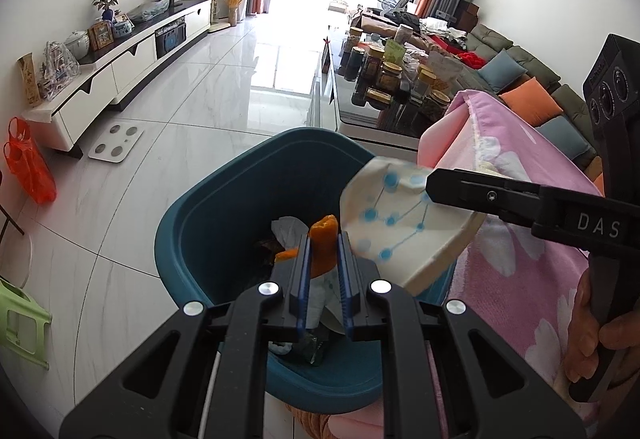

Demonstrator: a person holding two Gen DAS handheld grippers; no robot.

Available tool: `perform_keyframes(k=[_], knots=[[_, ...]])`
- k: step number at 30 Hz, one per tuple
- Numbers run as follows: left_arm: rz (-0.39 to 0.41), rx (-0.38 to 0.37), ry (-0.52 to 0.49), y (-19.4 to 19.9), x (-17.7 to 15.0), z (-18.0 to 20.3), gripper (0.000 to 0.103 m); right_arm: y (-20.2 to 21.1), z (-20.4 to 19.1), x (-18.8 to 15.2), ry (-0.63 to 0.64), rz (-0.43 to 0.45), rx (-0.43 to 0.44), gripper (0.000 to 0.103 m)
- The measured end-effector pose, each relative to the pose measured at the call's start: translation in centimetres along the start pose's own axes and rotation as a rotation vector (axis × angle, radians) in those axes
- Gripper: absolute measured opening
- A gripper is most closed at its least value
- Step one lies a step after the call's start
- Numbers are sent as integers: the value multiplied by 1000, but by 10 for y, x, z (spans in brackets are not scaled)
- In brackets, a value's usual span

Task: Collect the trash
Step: 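Lower the peel and cup into the teal bin and open both grippers, then move both tools back over the table toward the remaining trash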

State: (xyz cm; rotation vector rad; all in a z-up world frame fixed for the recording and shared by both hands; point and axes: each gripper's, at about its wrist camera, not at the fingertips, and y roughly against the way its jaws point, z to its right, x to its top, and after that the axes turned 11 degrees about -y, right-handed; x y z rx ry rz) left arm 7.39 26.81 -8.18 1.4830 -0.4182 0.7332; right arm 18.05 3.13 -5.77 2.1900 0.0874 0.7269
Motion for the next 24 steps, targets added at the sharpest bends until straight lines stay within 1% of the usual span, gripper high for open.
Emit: perform_keyframes(k=[3,4,7,10,12,13,14,15,19,20,21,22,23,24], knots=[[-3,4,12,-3,-2,-2,14,-3,-1,1,-1,-2,-2,34],[-1,5,12,-3,-1,-2,16,-3,-2,1,-2,1,-2,34],[8,13,8,-2,-2,0,28,-1,-2,0,-2,4,5,34],[18,12,3,3,-3,3,33,4,2,-2,-12,12,13,34],[27,17,-4,7,-5,5,38,9,4,-3,-17,21,18,34],[34,18,-7,10,-5,6,43,13,7,-2,-13,28,21,36],[39,20,-9,13,-6,7,51,16,7,-3,-7,37,21,40],[47,21,-12,17,-6,8,54,20,7,-5,0,48,19,43],[82,26,-31,34,-7,17,65,36,7,-11,13,75,27,43],[92,29,-38,39,-8,20,72,40,8,-14,16,82,26,44],[103,32,-45,44,-8,23,77,45,10,-16,19,88,26,47],[116,36,-52,49,-9,27,85,50,11,-19,22,98,24,49],[129,43,-60,54,-12,31,92,55,13,-22,29,108,20,53],[140,50,-69,59,-13,35,95,60,14,-25,38,115,14,55]])
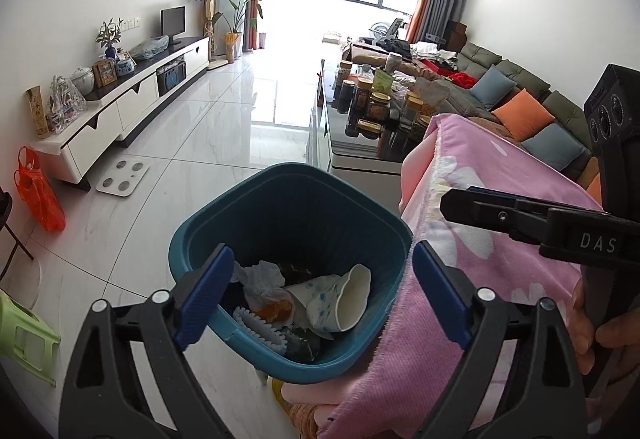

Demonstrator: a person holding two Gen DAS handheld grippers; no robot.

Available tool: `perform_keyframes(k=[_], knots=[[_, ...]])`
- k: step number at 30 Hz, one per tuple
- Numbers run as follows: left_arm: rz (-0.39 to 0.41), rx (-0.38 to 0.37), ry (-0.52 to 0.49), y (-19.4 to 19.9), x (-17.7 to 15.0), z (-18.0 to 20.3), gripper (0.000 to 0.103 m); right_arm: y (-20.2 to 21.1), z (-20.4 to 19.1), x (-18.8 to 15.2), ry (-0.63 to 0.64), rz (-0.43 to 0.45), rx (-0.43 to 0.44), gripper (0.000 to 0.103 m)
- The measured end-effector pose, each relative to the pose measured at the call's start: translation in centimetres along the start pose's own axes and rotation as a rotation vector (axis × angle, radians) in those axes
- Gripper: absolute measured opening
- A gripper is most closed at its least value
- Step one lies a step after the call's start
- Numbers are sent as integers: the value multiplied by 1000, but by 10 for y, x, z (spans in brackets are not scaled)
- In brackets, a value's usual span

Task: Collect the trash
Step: 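Move both tools back over the table toward the remaining trash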

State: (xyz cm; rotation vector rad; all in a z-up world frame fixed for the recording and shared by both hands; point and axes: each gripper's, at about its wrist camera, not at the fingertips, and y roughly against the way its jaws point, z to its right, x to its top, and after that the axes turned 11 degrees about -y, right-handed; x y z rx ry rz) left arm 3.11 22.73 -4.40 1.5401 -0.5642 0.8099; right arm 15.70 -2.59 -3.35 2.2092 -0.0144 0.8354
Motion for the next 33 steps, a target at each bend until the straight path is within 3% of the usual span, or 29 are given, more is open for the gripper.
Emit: perform_keyframes(k=[6,17,26,33], knots=[[35,1,-36,24,-2,24,98,39,17,-16,15,43,-25,65],[104,-101,-123,54,-5,86,98,120,62,-58,-52,138,-94,85],[68,-267,-209,45,-6,146,98,179,124,-91,-172,223,-239,95],[47,-371,-304,33,-5,200,98,203,171,-100,-268,266,-321,95]])
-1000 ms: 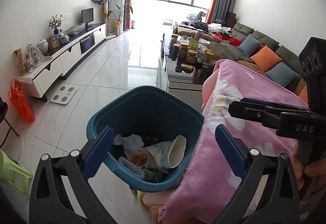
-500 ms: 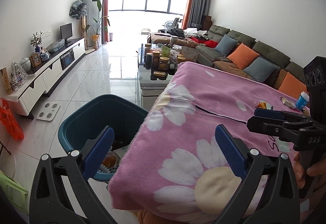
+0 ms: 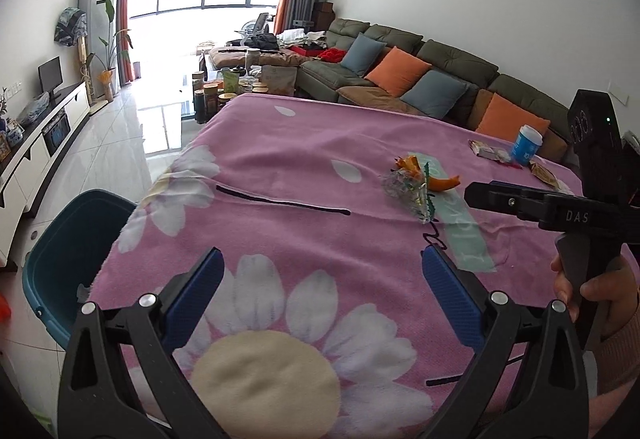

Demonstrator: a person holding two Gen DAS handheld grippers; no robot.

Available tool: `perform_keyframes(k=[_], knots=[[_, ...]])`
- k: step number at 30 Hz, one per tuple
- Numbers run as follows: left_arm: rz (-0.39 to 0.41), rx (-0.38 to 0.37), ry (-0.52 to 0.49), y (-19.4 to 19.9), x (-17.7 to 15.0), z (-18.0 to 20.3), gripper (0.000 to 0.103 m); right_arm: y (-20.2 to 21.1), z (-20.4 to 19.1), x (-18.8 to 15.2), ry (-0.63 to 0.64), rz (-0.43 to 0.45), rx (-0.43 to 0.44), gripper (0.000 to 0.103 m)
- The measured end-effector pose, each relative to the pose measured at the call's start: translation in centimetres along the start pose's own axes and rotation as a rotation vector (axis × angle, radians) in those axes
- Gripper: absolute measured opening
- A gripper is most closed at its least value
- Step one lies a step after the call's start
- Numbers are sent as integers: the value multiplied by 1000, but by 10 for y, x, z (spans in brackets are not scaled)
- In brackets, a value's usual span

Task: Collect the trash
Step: 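Move both tools back over the table toward the remaining trash, then grasp the clear green-labelled wrapper with the left gripper while the right gripper grasps the orange peel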

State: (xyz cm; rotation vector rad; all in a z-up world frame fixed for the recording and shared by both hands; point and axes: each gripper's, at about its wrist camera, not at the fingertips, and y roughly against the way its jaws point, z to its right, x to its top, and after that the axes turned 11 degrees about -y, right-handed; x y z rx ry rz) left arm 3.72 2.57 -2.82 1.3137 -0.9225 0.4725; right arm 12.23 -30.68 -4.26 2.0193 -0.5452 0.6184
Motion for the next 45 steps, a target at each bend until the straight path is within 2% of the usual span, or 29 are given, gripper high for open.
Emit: perform_keyframes(k=[9,14,25,28,33,36,38,42,44,45], knots=[[-33,-78,-45,-37,20,28,96,-3,20,4,-14,7,-10,95],[-54,-93,-63,-52,29,39,87,-4,24,7,-9,10,-8,95],[-105,-121,-54,-85,47,44,77,-14,36,18,-55,2,0,90],[-121,-138,-45,-94,51,45,75,-19,40,21,-78,-11,2,85],[-150,-170,-21,-110,55,44,65,-30,45,25,-105,-34,0,71],[-175,-196,-11,-119,55,44,50,-33,45,27,-115,-40,2,66],[-193,-218,-2,-126,54,44,34,-35,45,28,-116,-40,1,64],[-199,-240,19,-129,53,41,27,-42,45,29,-132,-65,-3,48],[-191,-242,20,-128,53,41,20,-43,45,30,-132,-64,0,45],[-188,-242,17,-127,53,41,18,-44,44,30,-132,-70,6,34]])
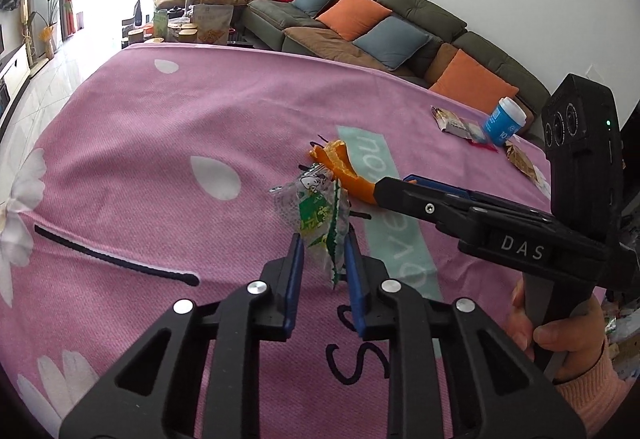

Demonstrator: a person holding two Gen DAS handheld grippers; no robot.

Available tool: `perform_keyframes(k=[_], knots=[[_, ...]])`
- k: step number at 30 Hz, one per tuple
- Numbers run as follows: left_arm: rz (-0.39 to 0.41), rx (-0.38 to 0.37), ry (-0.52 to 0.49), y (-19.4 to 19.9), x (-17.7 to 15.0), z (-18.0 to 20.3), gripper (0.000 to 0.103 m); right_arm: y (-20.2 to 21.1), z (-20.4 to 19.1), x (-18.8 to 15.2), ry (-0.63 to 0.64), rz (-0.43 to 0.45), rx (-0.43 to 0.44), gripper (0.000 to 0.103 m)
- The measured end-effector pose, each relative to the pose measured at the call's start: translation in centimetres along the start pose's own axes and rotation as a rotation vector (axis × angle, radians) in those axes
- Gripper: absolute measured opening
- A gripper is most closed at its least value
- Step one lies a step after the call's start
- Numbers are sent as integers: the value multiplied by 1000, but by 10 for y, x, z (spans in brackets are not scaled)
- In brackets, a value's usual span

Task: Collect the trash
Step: 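Grasp the clear green-labelled wrapper with the left gripper while the right gripper grasps the orange peel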

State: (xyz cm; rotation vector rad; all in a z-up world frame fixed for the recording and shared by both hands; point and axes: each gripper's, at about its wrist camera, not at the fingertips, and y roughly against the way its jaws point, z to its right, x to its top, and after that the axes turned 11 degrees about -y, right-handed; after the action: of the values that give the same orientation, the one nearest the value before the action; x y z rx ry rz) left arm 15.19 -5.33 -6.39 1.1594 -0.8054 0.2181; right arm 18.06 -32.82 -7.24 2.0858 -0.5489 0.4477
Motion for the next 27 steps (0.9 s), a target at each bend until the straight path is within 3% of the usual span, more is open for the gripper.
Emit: perform_keyframes(k=[7,27], knots=[[18,-8,-12,8,-2,2,9,3,0,-2,-2,-2,25,18],[127,75,0,88,-37,-18,7,28,-26,-24,24,16,157,15]])
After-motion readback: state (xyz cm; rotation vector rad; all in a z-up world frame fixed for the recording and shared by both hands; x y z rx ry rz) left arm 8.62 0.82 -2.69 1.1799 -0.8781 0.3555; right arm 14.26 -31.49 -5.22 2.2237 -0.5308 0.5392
